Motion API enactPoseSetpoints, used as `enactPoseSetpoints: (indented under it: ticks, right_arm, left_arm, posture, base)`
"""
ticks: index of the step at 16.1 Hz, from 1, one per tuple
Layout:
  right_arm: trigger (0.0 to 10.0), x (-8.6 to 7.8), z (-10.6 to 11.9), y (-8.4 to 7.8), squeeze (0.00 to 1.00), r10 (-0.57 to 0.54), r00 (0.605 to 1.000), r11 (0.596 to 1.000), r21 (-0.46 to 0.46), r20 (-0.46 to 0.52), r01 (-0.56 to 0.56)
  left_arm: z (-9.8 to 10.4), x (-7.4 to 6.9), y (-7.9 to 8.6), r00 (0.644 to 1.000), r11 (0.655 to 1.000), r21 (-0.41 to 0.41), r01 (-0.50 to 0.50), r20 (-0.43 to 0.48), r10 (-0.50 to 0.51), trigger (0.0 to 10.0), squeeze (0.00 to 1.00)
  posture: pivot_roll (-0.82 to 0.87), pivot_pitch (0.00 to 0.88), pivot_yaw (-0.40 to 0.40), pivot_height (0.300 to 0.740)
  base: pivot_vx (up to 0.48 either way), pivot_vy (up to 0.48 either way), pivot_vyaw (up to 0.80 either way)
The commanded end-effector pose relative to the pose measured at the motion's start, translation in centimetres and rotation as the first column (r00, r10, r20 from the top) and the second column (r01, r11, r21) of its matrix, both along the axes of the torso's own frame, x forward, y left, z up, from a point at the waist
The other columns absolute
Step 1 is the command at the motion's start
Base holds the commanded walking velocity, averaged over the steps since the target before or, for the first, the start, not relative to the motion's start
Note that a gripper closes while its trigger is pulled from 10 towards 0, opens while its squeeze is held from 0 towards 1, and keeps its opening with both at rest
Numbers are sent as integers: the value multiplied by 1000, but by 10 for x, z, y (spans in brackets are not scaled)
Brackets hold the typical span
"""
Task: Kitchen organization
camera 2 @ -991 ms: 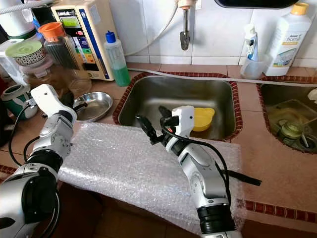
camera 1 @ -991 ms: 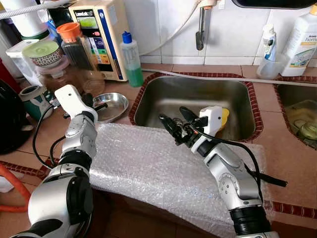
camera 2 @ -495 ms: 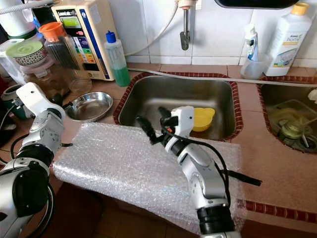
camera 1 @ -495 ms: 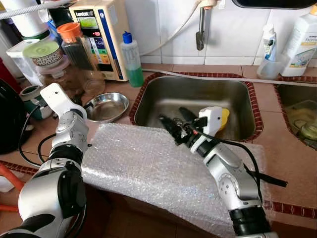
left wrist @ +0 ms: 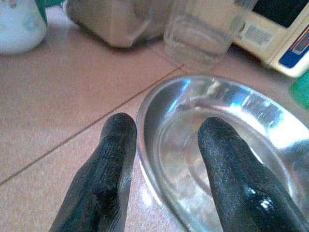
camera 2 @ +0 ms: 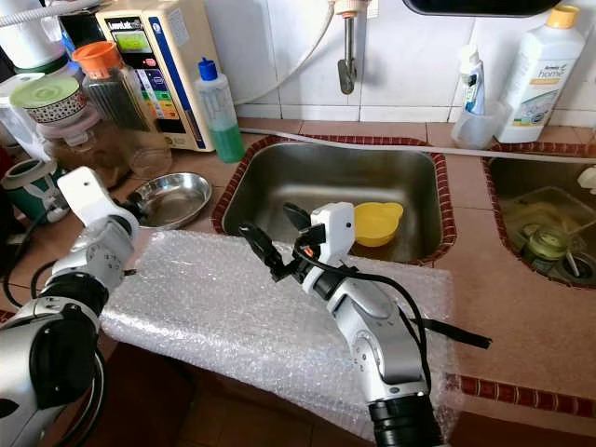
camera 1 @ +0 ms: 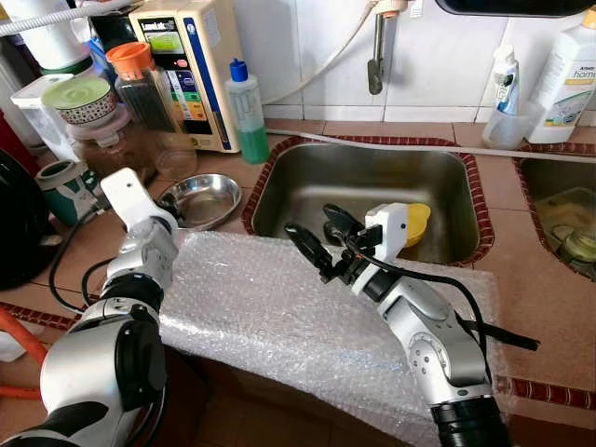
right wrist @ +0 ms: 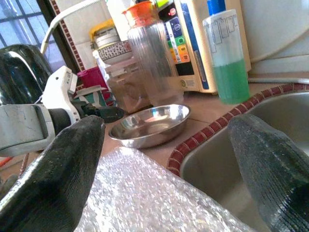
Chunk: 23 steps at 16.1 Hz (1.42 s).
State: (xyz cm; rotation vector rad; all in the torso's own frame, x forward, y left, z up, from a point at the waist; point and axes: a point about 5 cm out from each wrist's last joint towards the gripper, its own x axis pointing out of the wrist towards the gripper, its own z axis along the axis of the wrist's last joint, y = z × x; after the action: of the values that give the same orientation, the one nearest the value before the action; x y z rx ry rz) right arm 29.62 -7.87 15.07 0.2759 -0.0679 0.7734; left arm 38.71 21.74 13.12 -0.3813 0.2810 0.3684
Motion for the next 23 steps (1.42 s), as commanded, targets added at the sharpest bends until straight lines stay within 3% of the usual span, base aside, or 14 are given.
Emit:
enactPoseSetpoints:
  ticks: [1,7,11,14,15,16,23]
  right_arm:
    - [10000,-3,3,5,914,23,1000,1000,-2,11,-23]
    - [10000,-7,1,7,914,37,999,999,-24,12,-37]
    - [10000,-7,1,7,910,33,999,999,-32,11,-33]
    - [10000,-8,-1,7,910,28,1000,999,-40,10,-28]
    - [10000,-8,-1,7,914,28,1000,999,-41,10,-28]
    - [10000,-8,-1,8,910,29,1000,999,-43,10,-28]
    - [10000,-8,-2,7,910,27,1000,998,-55,9,-27]
  left_arm:
    - [-5,-3,5,999,1000,-19,-10,-34,10,10000,1000]
    - [-10,-2,-5,997,994,-107,-9,-81,1,10000,1000]
    - [-13,-3,-10,994,996,-88,21,-107,-31,10000,1000]
    - [-30,-12,-7,979,993,-121,16,-198,-40,10000,1000]
    - [-33,-13,-6,979,990,-137,11,-200,-39,4314,0]
    - [-38,-17,-4,977,987,-160,-5,-211,-29,0,0]
    - [-53,-30,15,971,983,-167,-70,-238,29,0,0]
  posture:
    - [-22,16,138,740]
    - [-37,21,143,740]
    - [-43,21,149,740]
    - [-42,23,152,740]
    - [-40,24,152,740]
    - [-38,25,151,740]
    - [-31,30,147,740]
  base:
    - [0,0,0]
    - [0,0,0]
    - [0,0,0]
    - [0,0,0]
    - [0,0,0]
    - [0,0,0]
    - [0,0,0]
